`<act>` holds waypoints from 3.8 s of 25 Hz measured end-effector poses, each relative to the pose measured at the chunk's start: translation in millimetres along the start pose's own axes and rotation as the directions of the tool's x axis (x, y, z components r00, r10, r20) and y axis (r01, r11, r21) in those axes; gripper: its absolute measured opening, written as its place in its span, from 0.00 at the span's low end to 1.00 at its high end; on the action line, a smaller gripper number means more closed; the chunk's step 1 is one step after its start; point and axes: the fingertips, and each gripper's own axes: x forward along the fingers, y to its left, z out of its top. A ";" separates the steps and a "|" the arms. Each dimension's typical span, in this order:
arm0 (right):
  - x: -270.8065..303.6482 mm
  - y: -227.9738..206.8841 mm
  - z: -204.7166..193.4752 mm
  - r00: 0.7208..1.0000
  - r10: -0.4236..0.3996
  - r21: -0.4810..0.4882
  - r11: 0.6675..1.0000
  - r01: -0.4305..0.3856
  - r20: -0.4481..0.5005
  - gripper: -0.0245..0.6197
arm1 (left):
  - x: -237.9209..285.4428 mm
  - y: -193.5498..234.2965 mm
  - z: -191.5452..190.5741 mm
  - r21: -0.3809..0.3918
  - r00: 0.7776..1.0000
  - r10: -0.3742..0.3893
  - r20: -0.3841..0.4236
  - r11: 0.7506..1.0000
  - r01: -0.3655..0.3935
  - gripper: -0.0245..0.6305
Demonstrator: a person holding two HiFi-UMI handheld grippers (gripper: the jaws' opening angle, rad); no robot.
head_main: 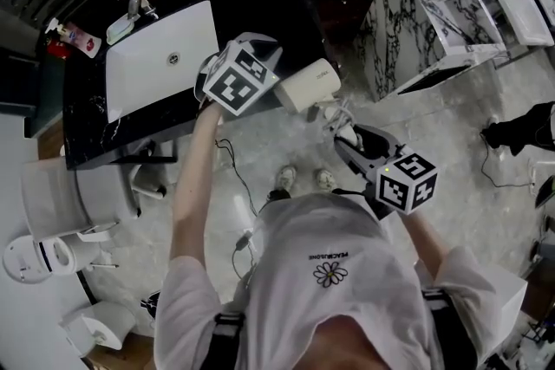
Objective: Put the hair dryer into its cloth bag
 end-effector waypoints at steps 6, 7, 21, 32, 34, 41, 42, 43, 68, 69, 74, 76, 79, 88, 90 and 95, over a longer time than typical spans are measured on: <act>25.4 -0.3 -16.1 0.999 0.022 0.073 0.997 -0.018 -0.049 0.32 | -7.2 4.2 4.8 -0.006 1.000 0.021 0.017 1.000 -0.021 0.07; 31.1 -1.8 -16.3 0.999 0.021 0.092 0.996 -0.017 -0.048 0.32 | -7.7 4.2 5.3 -0.004 1.000 0.022 0.020 1.000 -0.022 0.07; 105.1 -37.7 15.7 0.995 -0.097 0.236 0.967 0.097 -0.013 0.32 | -11.4 -7.7 7.5 0.003 0.999 -0.002 0.042 1.000 0.002 0.06; 167.0 -58.3 53.7 0.985 -0.172 0.241 0.956 0.168 -0.006 0.32 | -13.2 -12.8 7.5 -0.017 0.998 -0.015 0.067 1.000 0.017 0.07; 180.5 -63.1 64.4 0.983 -0.185 0.266 0.948 0.174 0.017 0.32 | -13.8 -12.3 8.9 -0.032 0.997 -0.015 0.077 0.999 0.017 0.06; 224.8 -74.6 97.1 0.970 -0.219 0.297 0.937 0.181 0.101 0.32 | -16.4 -7.1 11.8 -0.075 0.993 -0.019 0.116 0.997 0.028 0.06; 228.4 -76.6 100.0 0.970 -0.222 0.309 0.934 0.181 0.102 0.32 | -17.1 -5.2 12.6 -0.080 0.993 -0.016 0.120 0.997 0.026 0.06; 231.3 -78.5 102.9 0.969 -0.226 0.320 0.929 0.183 0.102 0.32 | -17.9 -2.7 13.3 -0.086 0.992 -0.011 0.125 0.996 0.022 0.07; 268.1 -86.9 125.0 0.965 -0.249 0.240 0.945 0.223 0.081 0.34 | -26.5 12.5 -2.1 -0.118 0.993 0.020 0.116 0.993 -0.006 0.07; 266.0 -86.7 128.4 0.961 -0.254 0.229 0.947 0.224 0.111 0.36 | -26.9 12.5 -2.7 -0.122 0.993 0.020 0.118 0.993 -0.006 0.07; 254.5 -78.8 127.3 0.960 -0.234 0.177 0.962 0.206 0.153 0.43 | -27.0 10.9 -4.7 -0.123 0.993 0.017 0.116 0.992 -0.002 0.07; 244.7 -73.7 122.8 0.957 -0.235 0.164 0.964 0.207 0.168 0.43 | -25.3 7.1 -5.4 -0.112 0.994 0.011 0.110 0.994 0.001 0.07; 225.0 -65.0 117.4 0.947 -0.239 0.147 0.966 0.211 0.212 0.43 | -21.6 1.1 -9.3 -0.096 0.996 0.006 0.093 0.995 0.003 0.07; 153.4 -58.9 104.0 0.914 -0.276 0.050 0.961 0.273 0.297 0.42 | -5.2 -18.3 -23.8 -0.106 0.998 -0.016 0.056 0.994 0.022 0.07; 141.8 -56.8 93.6 0.914 -0.281 0.030 0.958 0.285 0.294 0.42 | 0.0 -26.8 -27.4 -0.088 0.999 -0.027 0.035 0.996 0.030 0.07; 117.6 -56.7 74.7 0.909 -0.297 0.035 0.953 0.300 0.294 0.42 | 17.9 -45.6 -45.9 -0.031 0.997 -0.057 -0.049 0.998 0.056 0.07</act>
